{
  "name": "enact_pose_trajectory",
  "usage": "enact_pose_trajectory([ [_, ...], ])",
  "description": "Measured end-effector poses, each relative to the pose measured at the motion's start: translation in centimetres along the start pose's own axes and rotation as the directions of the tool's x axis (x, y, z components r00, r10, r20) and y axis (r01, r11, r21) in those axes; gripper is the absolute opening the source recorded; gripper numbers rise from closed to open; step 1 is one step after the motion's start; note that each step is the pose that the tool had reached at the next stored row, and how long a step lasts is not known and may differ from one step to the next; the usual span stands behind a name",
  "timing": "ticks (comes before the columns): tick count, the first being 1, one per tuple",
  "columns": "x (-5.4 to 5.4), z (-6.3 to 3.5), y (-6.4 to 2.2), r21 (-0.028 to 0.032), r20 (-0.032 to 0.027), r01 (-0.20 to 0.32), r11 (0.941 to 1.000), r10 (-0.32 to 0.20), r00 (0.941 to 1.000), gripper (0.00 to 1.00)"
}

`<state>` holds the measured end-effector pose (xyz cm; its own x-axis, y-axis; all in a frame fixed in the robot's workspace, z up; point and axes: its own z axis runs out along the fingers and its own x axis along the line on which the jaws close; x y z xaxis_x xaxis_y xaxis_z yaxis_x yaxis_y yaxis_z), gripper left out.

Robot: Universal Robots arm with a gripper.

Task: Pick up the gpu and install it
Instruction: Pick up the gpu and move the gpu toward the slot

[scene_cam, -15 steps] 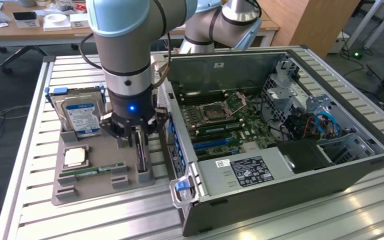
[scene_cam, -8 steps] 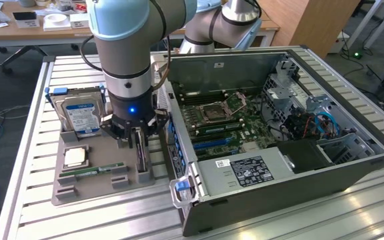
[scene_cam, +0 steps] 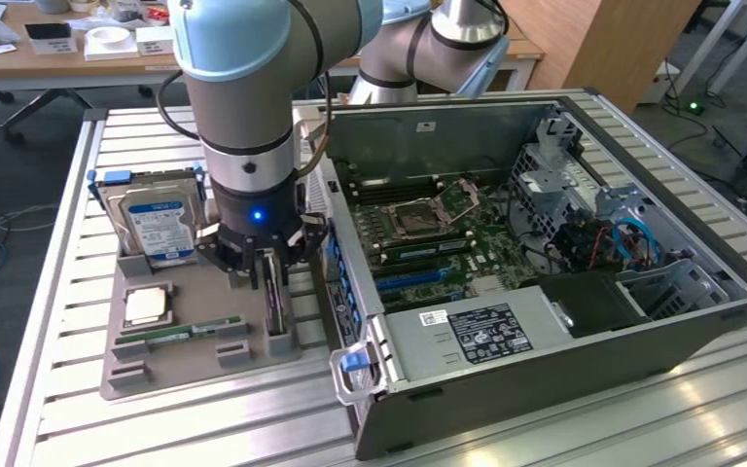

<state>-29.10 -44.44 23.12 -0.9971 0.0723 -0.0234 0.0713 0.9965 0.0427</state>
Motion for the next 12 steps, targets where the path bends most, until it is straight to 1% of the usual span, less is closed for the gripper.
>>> enact_pose_trajectory([
  [12,-0.04,0.07,0.00,0.0000,0.0000,0.000,1.0000,0.000,1.0000,0.42],
])
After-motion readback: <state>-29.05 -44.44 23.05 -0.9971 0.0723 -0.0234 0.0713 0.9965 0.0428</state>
